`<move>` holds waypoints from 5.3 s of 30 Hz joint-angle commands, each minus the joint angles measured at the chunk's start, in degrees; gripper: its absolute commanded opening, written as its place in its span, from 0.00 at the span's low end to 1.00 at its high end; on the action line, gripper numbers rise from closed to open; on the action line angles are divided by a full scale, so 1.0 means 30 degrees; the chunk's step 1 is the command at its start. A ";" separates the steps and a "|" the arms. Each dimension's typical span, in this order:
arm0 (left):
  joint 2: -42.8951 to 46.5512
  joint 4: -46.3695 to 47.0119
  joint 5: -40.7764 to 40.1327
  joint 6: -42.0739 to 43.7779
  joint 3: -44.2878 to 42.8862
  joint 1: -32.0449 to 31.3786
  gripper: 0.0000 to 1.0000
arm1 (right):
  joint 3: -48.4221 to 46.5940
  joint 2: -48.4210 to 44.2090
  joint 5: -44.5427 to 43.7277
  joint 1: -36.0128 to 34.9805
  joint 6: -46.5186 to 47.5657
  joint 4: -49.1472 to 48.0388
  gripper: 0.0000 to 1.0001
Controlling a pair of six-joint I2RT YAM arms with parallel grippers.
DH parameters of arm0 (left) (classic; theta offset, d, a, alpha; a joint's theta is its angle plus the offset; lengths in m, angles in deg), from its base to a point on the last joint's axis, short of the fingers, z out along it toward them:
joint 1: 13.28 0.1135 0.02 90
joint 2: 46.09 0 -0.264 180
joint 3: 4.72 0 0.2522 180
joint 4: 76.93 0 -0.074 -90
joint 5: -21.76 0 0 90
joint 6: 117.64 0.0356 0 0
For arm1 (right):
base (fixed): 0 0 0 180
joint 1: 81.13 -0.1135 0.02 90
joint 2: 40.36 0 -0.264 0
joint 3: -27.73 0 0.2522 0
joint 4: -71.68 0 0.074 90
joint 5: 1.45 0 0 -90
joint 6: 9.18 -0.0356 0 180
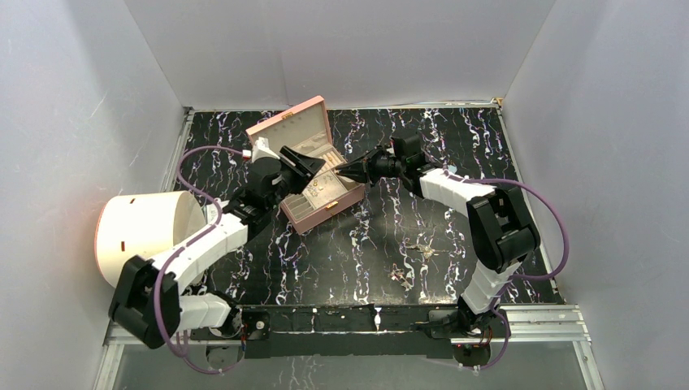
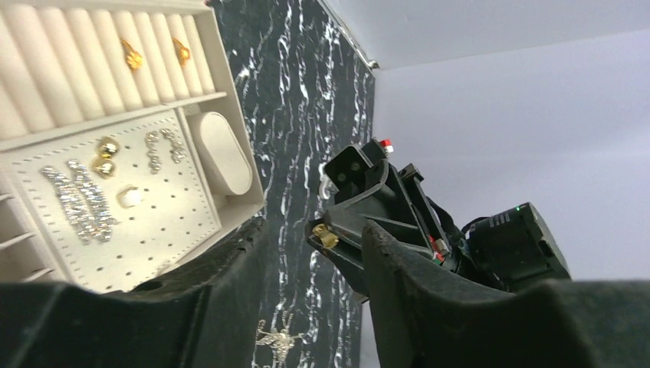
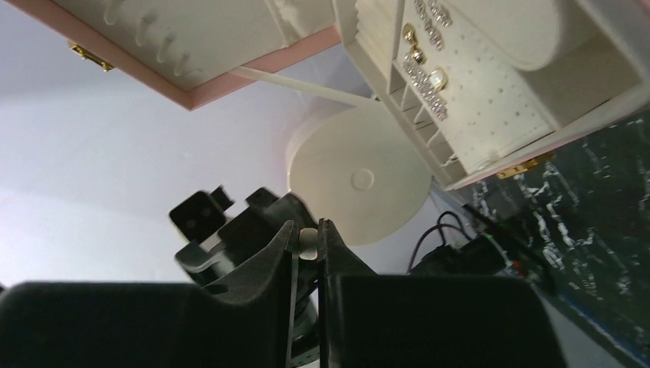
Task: Organize the mixed jewelry
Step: Pick up the jewelry from the jewelry box, then place the jewelry in the jewelry box, then pick up the jewelry from the center of the board.
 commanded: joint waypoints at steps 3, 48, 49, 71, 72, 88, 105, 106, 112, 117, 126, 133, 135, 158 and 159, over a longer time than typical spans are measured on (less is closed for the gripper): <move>0.3121 -0.3775 -0.2444 0.2189 -0.0989 0.0155 0.54 | -0.2803 -0.1230 -0.2062 -0.0124 0.7430 0.6296 0.12; 0.4626 -1.3359 -0.1578 0.7981 -0.0944 0.0506 0.77 | -1.2328 0.5159 -1.1511 -0.5065 2.3424 1.2572 0.10; 0.4561 -1.3359 -0.1592 0.8007 -0.0981 0.0506 0.77 | -1.2364 0.5263 -1.1613 -0.5085 2.3448 1.2595 0.09; 0.4342 -1.3535 -0.2262 0.8122 -0.0895 0.0534 0.77 | -1.2565 0.5512 -1.2491 -0.5089 2.3750 1.3139 0.07; 0.4342 -1.3571 -0.2253 0.8108 -0.0901 0.0521 0.77 | -1.2536 0.5512 -1.2454 -0.5066 2.3749 1.3139 0.07; 0.4284 -1.3974 -0.2708 0.8053 -0.1078 0.0585 0.77 | -1.2206 0.5505 -1.1757 -0.5067 2.3716 1.3226 0.06; 0.3991 -1.4004 -0.2941 0.8192 -0.1430 0.0624 0.77 | -1.2411 0.5906 -1.2214 -0.5108 2.3922 1.3402 0.05; 0.3991 -1.4004 -0.2949 0.8201 -0.1430 0.0624 0.77 | -1.2411 0.5935 -1.2221 -0.5109 2.3924 1.3402 0.05; 0.3962 -1.4048 -0.2971 0.8210 -0.1458 0.0652 0.77 | -1.2382 0.6032 -1.2871 -0.5121 2.4037 1.3341 0.05; 0.3961 -1.4039 -0.2993 0.8228 -0.1481 0.0649 0.77 | -1.2404 0.6098 -1.2888 -0.5202 2.4353 1.3409 0.09; 0.4016 -1.4193 -0.3117 0.8104 -0.1791 0.0667 0.77 | -1.3264 0.5635 -1.2830 -0.5235 2.3733 1.4195 0.40; 0.4077 -1.4215 -0.2942 0.7835 -0.2317 0.0741 0.77 | -1.4122 0.4482 -1.3928 -0.5178 2.3122 1.5273 0.46; 0.4122 -1.4260 -0.2942 0.7833 -0.2572 0.0760 0.77 | -1.3787 0.3705 -1.4167 -0.5152 2.2958 1.5369 0.47; 0.5287 -0.8383 -0.1685 0.5398 -0.1652 0.0763 0.77 | 0.0978 -0.8252 -1.4494 0.0476 1.9087 2.2626 0.63; 0.5098 -0.8255 -0.1602 0.5245 -0.1703 0.0784 0.77 | 0.1318 -0.8183 -1.4550 0.0497 1.9123 2.2644 0.63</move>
